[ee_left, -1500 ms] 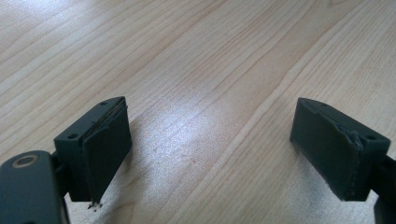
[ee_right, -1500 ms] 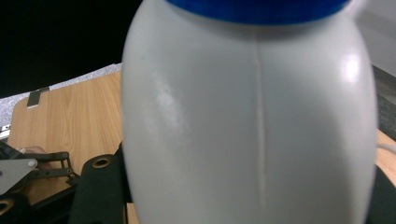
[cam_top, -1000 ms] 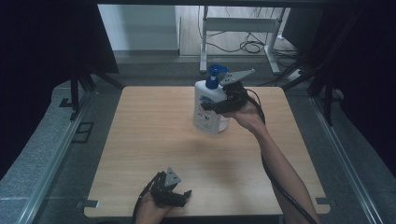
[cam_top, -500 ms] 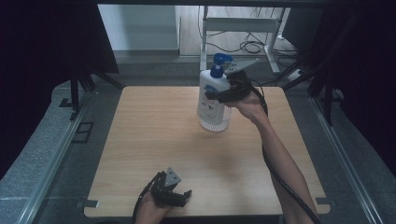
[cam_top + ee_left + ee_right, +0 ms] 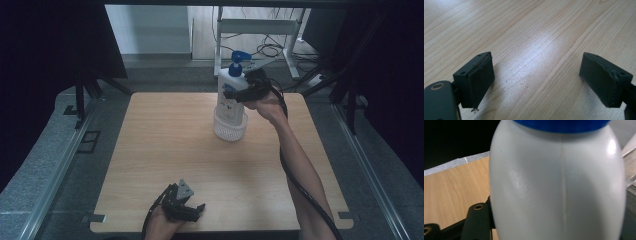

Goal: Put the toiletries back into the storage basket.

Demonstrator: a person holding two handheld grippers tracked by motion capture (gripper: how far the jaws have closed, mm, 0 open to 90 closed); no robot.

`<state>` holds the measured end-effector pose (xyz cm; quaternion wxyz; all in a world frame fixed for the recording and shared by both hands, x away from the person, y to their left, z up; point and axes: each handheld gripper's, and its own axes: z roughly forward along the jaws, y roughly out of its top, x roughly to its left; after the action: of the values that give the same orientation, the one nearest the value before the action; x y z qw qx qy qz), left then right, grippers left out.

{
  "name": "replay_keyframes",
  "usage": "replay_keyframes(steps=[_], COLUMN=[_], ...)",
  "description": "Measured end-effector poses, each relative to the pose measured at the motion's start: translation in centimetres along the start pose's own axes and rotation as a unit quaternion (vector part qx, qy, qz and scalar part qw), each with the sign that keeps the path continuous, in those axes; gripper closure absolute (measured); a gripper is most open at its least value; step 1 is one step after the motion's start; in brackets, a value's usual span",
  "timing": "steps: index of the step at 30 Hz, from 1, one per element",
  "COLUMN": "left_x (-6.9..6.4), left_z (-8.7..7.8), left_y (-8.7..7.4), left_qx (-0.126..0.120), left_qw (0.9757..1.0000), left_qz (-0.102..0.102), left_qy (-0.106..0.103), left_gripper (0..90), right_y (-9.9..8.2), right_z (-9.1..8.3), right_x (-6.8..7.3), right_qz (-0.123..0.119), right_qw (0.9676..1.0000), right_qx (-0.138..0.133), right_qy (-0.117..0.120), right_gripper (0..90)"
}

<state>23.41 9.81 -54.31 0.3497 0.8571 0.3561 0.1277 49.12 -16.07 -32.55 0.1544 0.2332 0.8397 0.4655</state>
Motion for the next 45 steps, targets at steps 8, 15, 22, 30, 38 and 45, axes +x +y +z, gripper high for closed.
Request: replay_keyframes(steps=[8, 15, 22, 30, 38, 45], left_x=[0.0, 0.0, 0.0, 0.0, 0.0, 0.0], left_z=[0.0, 0.0, 0.0, 0.0, 0.0, 0.0], left_y=[0.0, 0.0, 0.0, 0.0, 0.0, 0.0], left_qx=[0.001, 0.000, 0.001, 0.002, 0.002, 0.003], left_qw=[1.0000, 1.0000, 1.0000, 1.0000, 1.0000, 1.0000], left_qz=[0.001, 0.001, 0.001, 0.002, 0.001, 0.002], left_qy=[0.000, 0.000, 0.000, 0.000, 0.000, -0.001], left_gripper=[11.9, 11.9, 11.9, 11.9, 11.9, 11.9], right_y=[-0.5, -1.3, -2.3, -3.3, -4.1, -4.9], right_z=[0.9, 2.1, 2.8, 3.5, 4.2, 4.6], right_x=[-0.9, -1.3, -1.6, -1.7, -1.8, -1.8], right_qz=[-0.003, -0.006, -0.002, 0.002, 0.003, 0.006], right_qw=[1.0000, 0.9998, 0.9997, 0.9996, 0.9993, 0.9993], right_qx=[0.003, 0.016, 0.024, 0.029, 0.036, 0.037], right_qy=[-0.003, -0.006, -0.009, -0.009, -0.008, -0.009], right_gripper=[37.7, 37.7, 37.7, 37.7, 37.8, 37.8])
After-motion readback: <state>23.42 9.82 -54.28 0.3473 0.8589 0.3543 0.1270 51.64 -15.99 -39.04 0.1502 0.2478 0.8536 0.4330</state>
